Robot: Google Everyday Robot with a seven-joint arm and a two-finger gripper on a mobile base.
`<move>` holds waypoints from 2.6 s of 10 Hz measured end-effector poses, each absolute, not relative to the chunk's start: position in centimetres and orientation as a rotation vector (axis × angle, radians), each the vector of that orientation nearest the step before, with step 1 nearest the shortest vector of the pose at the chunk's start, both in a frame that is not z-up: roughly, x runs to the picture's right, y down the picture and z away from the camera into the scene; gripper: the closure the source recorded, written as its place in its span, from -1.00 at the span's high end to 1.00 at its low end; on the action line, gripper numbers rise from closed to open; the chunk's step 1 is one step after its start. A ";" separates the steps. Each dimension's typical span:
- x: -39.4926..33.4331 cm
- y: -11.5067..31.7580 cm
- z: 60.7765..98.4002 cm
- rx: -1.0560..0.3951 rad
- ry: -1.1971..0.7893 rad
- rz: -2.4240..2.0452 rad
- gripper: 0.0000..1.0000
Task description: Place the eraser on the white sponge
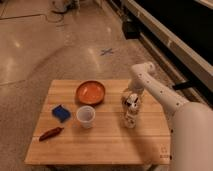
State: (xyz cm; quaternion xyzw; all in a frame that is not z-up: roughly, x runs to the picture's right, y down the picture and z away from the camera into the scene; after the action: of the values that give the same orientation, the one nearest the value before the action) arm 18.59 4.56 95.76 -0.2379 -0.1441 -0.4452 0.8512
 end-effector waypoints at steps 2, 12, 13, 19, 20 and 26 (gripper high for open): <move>18.7 4.7 96.6 -0.506 -0.284 -0.977 0.55; 18.2 2.3 92.5 -0.492 -0.314 -0.994 -1.00; 17.9 1.4 90.9 -0.473 -0.334 -0.998 -1.00; 13.8 -2.0 78.7 -0.339 -0.488 -1.133 -1.00; 12.8 -2.0 77.0 -0.320 -0.517 -1.159 -1.00; 11.5 -1.6 73.7 -0.290 -0.580 -1.184 -1.00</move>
State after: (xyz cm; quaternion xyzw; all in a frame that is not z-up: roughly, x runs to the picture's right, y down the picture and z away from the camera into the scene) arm 11.47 -1.63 73.66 -0.1342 -0.2686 -0.5480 0.7807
